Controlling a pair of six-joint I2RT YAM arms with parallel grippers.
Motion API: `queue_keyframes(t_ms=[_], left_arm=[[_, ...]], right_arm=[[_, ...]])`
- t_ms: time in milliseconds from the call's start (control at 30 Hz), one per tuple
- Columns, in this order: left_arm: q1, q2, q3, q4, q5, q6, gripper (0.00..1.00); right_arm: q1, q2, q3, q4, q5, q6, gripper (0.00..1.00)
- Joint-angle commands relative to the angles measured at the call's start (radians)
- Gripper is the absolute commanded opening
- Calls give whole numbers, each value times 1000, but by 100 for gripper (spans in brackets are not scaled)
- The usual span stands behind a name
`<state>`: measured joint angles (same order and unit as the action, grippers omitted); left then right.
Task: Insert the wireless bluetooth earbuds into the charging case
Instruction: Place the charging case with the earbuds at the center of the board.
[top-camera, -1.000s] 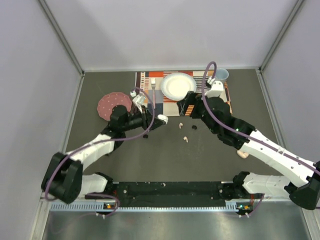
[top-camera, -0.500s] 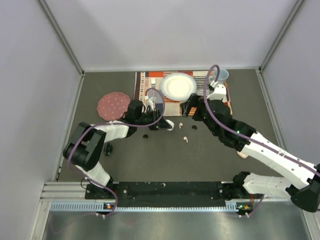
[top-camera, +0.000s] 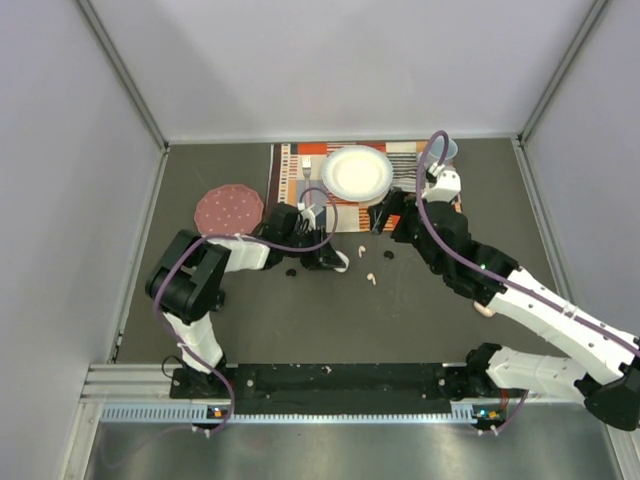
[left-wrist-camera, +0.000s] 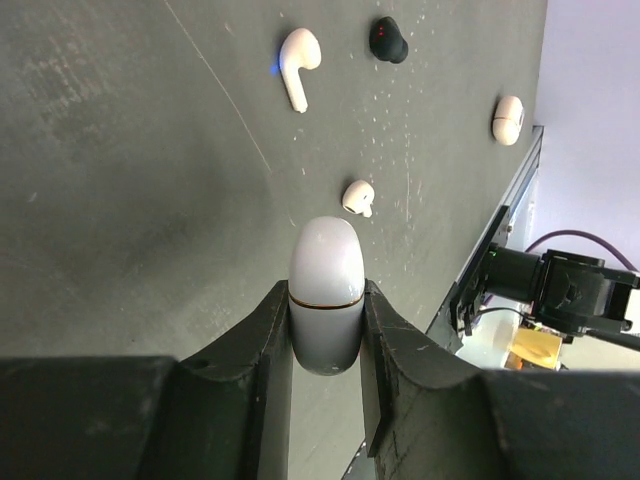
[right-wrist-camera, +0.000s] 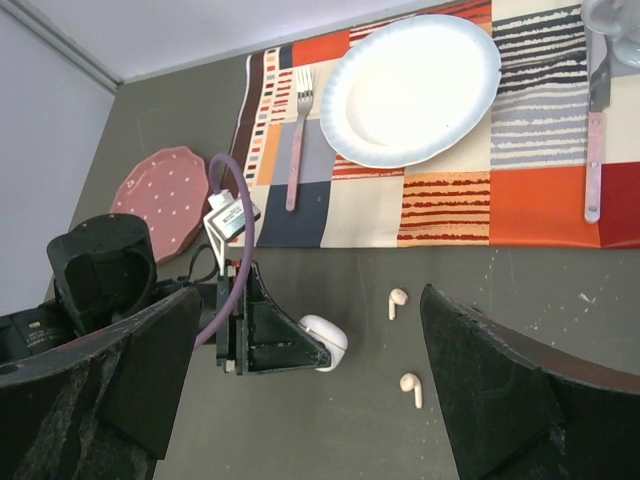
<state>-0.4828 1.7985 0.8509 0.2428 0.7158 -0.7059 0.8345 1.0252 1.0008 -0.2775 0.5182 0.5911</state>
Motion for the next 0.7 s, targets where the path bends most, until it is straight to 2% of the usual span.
queue_keyframes(t_ms=[0, 67, 167, 500, 600, 667], left_arm=[[-4, 5, 56, -23, -21, 9, 2], [-4, 19, 66, -43, -29, 19, 5], [-4, 44, 88, -76, -35, 22, 4], [-4, 76, 119, -138, -85, 45, 15], [-4, 84, 126, -152, -96, 52, 23], [-4, 81, 128, -174, -99, 75, 25]], right_arm=[[-11, -40, -11, 15, 17, 7, 91], [-9, -59, -30, 17, 25, 15, 91], [-11, -77, -42, 17, 34, 16, 91], [-11, -80, -39, 15, 26, 1, 91], [-11, -80, -41, 15, 31, 0, 91], [-14, -80, -37, 14, 39, -36, 91]])
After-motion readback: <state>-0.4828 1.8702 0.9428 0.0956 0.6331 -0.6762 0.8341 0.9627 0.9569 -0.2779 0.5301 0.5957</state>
